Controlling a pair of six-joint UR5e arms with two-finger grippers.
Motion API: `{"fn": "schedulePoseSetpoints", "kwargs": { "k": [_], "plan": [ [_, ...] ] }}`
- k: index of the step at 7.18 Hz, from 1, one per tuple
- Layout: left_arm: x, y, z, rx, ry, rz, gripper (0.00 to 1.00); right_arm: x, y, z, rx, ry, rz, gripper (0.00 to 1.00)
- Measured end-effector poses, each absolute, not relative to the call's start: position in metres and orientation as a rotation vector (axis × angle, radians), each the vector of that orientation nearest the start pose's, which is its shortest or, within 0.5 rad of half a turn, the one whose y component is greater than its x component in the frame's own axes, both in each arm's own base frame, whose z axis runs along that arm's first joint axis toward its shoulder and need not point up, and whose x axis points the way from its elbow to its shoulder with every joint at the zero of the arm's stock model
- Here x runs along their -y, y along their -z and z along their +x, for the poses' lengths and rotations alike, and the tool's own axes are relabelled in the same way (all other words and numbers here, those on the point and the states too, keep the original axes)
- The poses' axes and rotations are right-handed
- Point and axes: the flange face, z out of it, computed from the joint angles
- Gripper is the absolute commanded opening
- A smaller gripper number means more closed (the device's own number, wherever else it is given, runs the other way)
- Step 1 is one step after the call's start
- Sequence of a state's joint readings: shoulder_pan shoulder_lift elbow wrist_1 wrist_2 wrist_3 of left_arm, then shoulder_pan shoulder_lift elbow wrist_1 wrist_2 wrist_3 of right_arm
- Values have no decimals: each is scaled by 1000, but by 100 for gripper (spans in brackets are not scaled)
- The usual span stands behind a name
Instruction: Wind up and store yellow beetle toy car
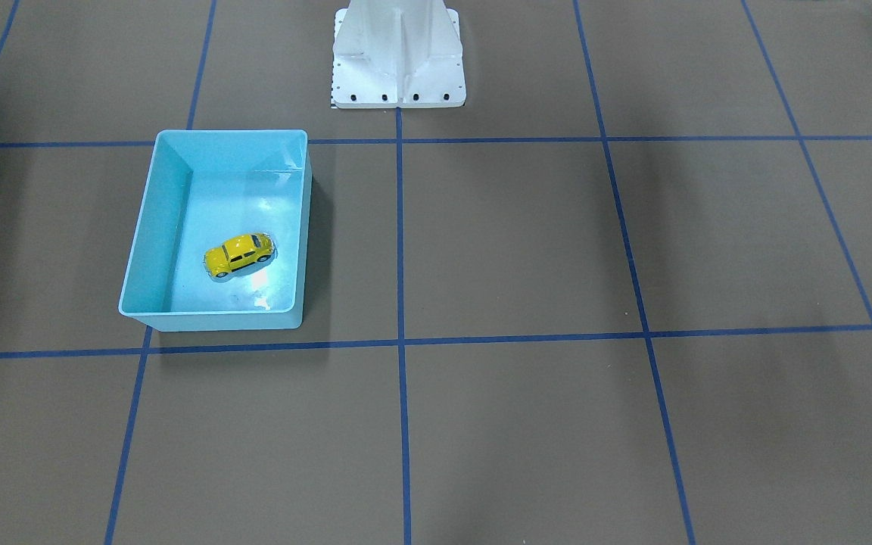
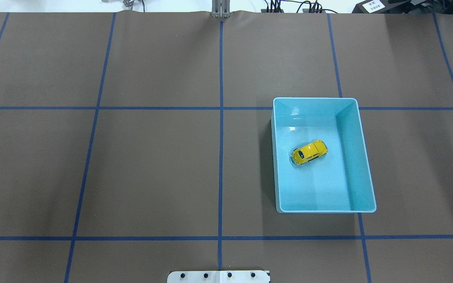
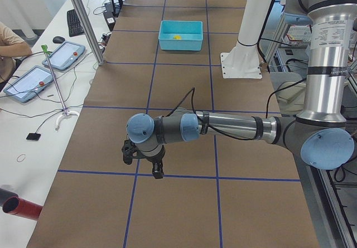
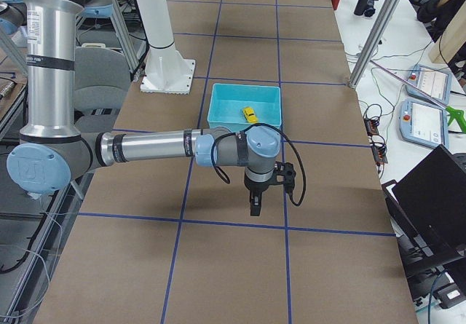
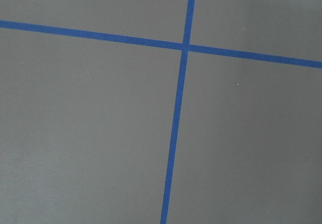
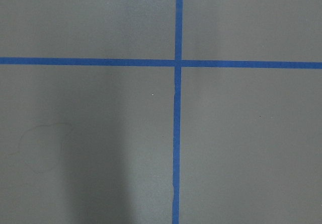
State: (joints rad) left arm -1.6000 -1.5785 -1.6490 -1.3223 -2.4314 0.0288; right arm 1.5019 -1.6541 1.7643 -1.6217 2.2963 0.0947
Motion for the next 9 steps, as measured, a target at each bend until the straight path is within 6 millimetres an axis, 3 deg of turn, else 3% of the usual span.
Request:
{"fn": "schedulePoseSetpoints", "kwargs": {
  "k": [9],
  "plan": [
    [480, -634, -72, -863, 72, -128, 100, 462, -620, 34, 746, -2, -3, 100]
  ]
}}
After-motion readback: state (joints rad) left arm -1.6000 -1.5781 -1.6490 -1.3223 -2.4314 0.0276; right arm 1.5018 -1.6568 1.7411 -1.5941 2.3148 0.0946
